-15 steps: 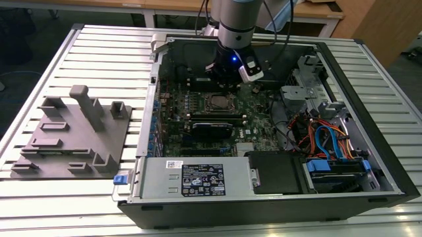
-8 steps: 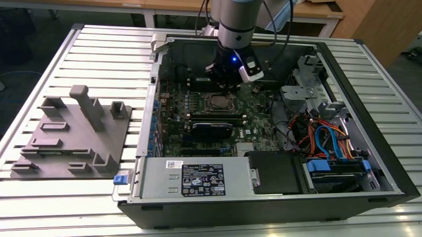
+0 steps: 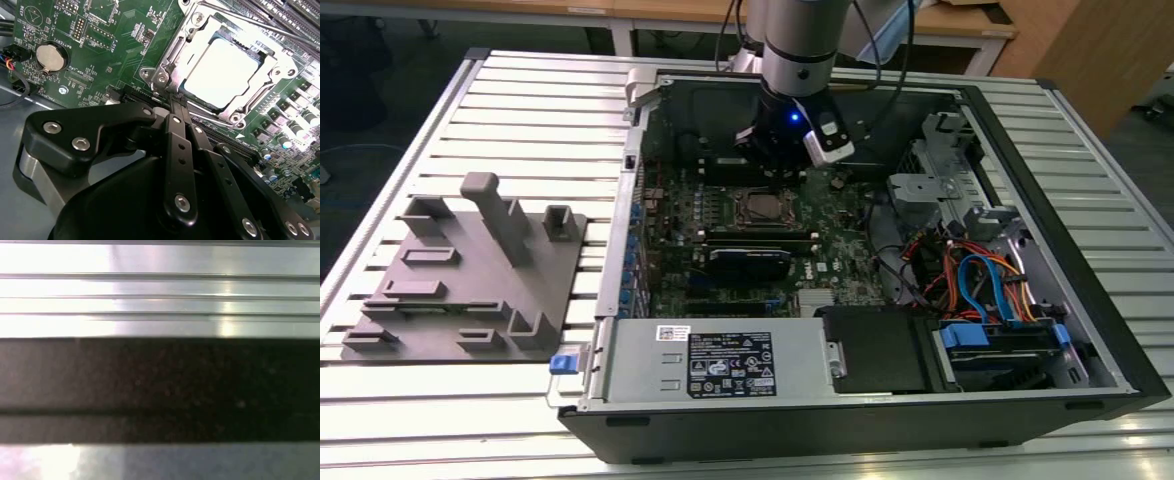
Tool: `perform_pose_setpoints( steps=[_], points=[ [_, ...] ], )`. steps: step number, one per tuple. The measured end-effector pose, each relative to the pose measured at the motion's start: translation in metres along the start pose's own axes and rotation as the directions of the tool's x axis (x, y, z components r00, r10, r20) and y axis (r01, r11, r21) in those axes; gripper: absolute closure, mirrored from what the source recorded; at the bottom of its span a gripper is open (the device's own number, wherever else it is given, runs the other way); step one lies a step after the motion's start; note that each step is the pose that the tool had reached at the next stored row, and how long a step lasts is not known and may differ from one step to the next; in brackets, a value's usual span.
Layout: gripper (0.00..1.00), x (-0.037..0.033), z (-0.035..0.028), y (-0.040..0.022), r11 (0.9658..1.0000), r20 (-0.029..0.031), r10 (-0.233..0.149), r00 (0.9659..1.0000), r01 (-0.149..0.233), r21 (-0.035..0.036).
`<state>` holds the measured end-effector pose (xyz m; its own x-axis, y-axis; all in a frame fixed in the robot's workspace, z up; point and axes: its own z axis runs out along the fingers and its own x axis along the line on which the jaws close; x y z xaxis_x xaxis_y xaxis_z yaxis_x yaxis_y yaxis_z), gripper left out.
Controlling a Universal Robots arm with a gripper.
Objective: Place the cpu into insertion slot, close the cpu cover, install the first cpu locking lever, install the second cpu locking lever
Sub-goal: 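Install the first cpu locking lever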
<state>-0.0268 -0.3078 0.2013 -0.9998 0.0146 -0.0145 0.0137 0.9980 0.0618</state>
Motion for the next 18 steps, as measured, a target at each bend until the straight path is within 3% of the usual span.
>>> perform_pose_setpoints(
  steps=[5,18],
  points=[
    [0.90,-0.0001,0.0001,0.0000,1.0000,0.0001,0.000,1.0000,0.000,0.0065],
    [0.90,-0.0006,0.0022,-0.0002,0.9994,-0.0001,0.000,1.0000,0.000,0.0335]
  ],
)
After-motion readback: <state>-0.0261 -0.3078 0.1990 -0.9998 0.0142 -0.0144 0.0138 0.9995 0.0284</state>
